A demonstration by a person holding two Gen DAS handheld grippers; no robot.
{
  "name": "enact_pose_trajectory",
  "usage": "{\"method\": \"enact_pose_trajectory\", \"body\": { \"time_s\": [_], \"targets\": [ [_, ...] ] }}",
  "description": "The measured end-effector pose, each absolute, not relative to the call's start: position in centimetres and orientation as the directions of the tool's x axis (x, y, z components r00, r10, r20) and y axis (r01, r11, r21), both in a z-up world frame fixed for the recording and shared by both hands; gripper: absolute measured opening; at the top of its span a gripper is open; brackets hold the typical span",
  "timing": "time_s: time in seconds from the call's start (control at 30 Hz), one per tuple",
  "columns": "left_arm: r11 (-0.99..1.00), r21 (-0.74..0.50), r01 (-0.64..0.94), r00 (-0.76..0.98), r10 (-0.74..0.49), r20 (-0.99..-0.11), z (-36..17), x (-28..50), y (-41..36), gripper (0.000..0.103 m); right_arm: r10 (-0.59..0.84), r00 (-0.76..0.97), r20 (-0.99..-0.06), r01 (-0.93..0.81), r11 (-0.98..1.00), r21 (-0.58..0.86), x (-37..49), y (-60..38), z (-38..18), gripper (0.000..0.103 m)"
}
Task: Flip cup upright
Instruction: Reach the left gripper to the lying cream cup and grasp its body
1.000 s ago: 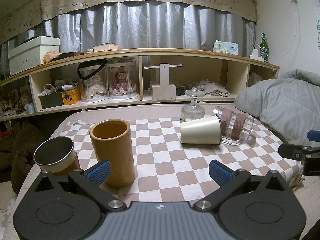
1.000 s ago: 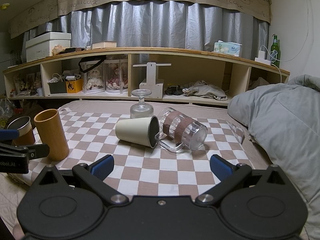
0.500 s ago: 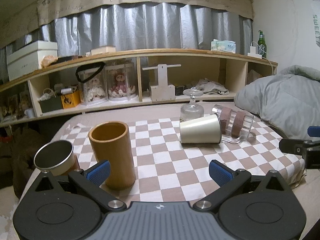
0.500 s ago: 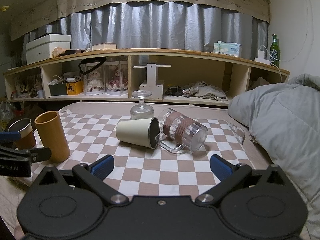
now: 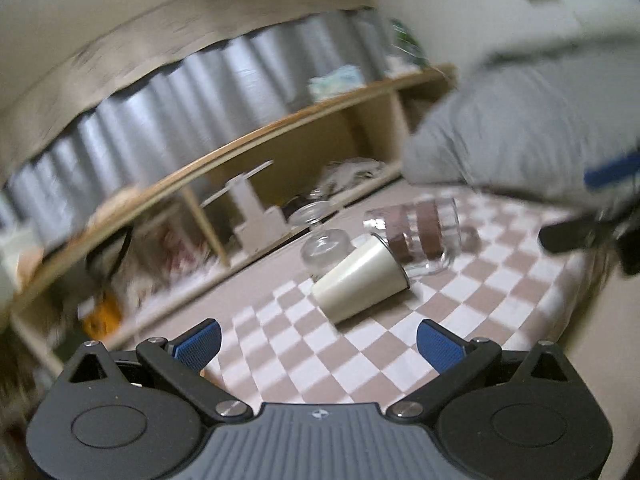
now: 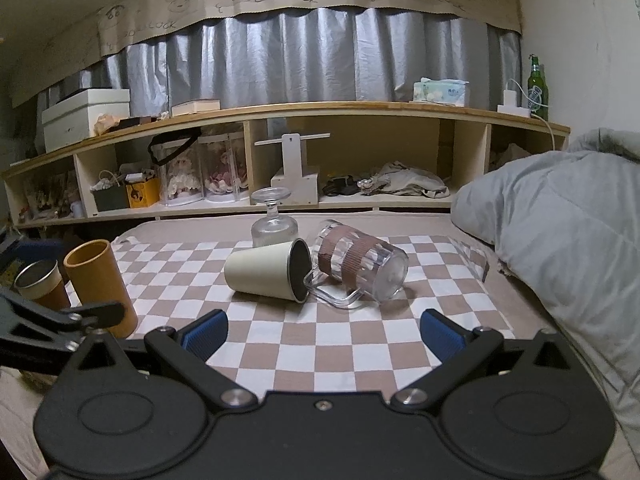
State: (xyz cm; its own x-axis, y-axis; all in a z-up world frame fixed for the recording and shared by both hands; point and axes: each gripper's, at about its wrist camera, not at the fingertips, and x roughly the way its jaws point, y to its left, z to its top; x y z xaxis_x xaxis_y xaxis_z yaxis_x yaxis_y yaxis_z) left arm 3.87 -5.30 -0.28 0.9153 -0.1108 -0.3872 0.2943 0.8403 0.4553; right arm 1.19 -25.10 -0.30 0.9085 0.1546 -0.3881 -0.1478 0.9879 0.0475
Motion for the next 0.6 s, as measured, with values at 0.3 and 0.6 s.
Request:
{"method": "enact_pose_trajectory", "body": {
  "time_s": [0.3,0.6],
  "targets": [
    [0.546,0.743,0.386,0.903,-0.058,-0.425,-4.3,11.1,-10.1,0.091,0.173,0.91,-0.377,-0.144,0.984,0.105,1.8,-26.3,-1.3,0.103],
    [0.212,0.875,0.436,0.891,0.039,-0.453,-8.5,18.2,-12.7,0.086,0.179,0.905,-0.385,-0.109,0.974,0.197,2.9,-28.8,-2.7,0.103]
  ]
}}
